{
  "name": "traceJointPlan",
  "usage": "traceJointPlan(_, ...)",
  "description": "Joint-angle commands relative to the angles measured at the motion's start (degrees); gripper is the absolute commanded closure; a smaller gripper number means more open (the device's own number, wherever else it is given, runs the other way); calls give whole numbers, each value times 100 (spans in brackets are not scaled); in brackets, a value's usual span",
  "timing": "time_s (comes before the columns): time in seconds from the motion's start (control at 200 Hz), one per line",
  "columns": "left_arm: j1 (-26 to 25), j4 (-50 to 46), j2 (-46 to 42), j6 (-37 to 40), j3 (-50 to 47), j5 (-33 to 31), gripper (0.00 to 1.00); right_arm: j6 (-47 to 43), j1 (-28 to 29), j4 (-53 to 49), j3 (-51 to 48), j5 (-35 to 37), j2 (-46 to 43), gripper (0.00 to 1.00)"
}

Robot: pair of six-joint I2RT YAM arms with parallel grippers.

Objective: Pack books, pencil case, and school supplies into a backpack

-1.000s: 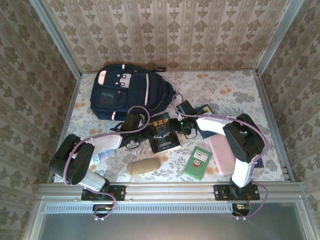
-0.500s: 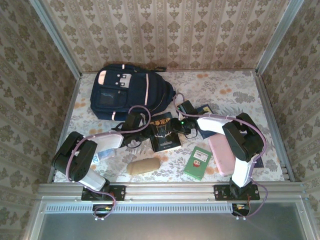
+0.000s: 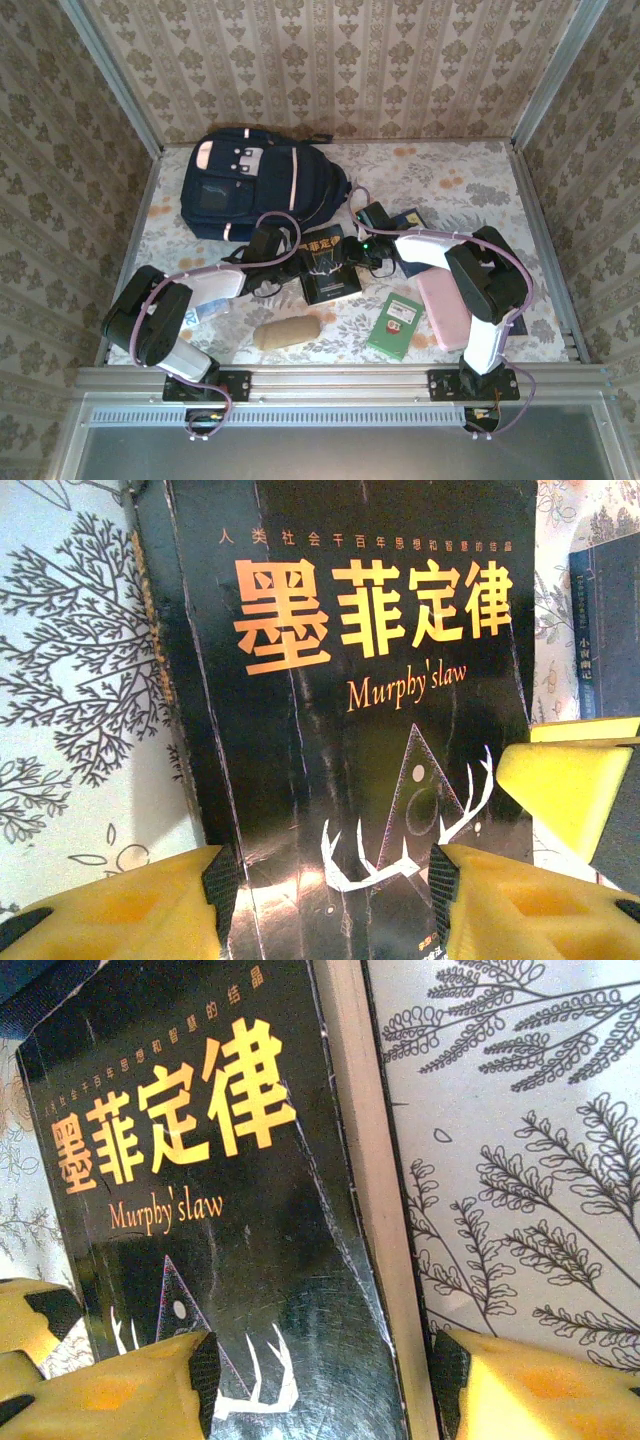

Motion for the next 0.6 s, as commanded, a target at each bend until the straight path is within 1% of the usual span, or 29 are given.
traceJointPlan(0.0,7,-669,-53,71,-167,-72,43,-33,143,149,-200,-331,180,39)
traceJointPlan(0.215,33,-692,-84,62,-236,-83,43,-53,139,111,-228,-301,167,39)
traceJointPlan(0.32,42,-588,-181,77,-279,36,43,-62,134,101,-225,-289,168,39)
traceJointPlan(0.42,42,-383,-347,96,-355,231,43,-69,132,101,-234,-287,159,39)
traceJointPlan(0.595,59,-473,-839,156,-440,143,43,-76,125,75,-213,-291,162,39)
